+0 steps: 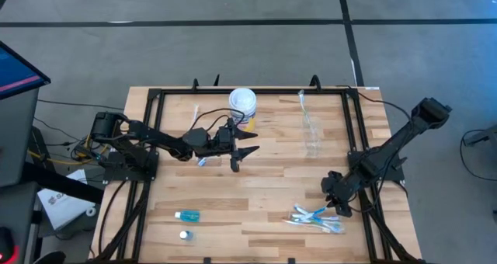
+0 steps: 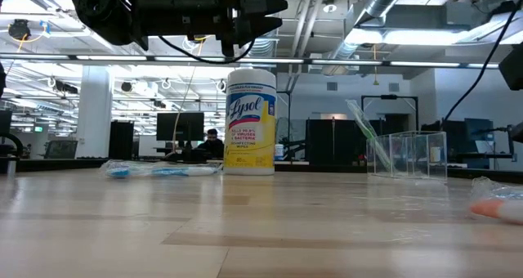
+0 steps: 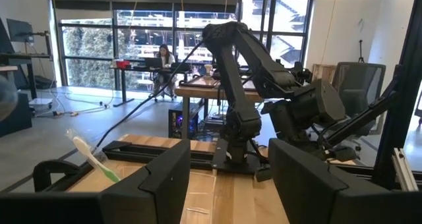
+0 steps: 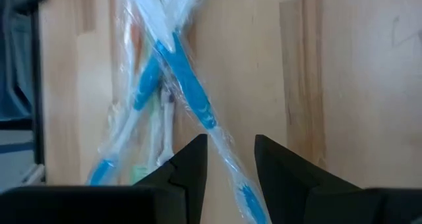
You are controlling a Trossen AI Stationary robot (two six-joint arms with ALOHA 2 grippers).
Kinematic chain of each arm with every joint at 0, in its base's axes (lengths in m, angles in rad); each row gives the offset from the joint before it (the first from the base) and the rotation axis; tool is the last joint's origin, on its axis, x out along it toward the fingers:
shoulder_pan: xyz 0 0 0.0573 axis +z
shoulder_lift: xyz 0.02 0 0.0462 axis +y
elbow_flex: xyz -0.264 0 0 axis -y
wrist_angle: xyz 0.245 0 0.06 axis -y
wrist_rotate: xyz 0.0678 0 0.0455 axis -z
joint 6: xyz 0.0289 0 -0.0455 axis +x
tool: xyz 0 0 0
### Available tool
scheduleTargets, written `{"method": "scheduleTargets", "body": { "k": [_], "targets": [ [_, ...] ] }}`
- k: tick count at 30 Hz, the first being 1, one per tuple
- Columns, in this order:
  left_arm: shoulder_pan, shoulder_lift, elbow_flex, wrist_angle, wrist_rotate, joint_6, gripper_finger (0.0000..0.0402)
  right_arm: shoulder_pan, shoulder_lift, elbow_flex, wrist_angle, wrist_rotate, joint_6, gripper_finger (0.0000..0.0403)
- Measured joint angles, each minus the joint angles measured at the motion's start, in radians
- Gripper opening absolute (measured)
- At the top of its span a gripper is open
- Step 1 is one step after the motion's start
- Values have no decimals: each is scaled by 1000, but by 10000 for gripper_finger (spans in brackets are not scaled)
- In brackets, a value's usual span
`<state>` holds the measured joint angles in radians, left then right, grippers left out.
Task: Pick & Place toothbrushing station
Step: Put the blue toothbrush into the transparent organizer
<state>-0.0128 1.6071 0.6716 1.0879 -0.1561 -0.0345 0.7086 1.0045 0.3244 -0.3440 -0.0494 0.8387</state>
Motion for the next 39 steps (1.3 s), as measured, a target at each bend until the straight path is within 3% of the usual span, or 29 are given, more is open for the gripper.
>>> {"method": "scheduleTargets", "body": {
  "k": [13, 17, 23, 30, 39],
  "targets": [
    [0, 0, 0, 0, 0, 0, 197, 52, 113, 2, 41, -1, 24, 114],
    [0, 0, 0, 0, 0, 0, 197, 54, 112, 2, 38, 3, 26, 85],
    [0, 0, 0, 0, 0, 0, 197, 49, 107, 0, 35, -10, 29, 9],
    [0, 0, 0, -3, 0, 0, 197, 49, 108, 2, 34, -9, 21, 2],
    [0, 0, 0, -4, 0, 0, 197, 47, 108, 139, -214, 55, -12, 0]
  ]
}}
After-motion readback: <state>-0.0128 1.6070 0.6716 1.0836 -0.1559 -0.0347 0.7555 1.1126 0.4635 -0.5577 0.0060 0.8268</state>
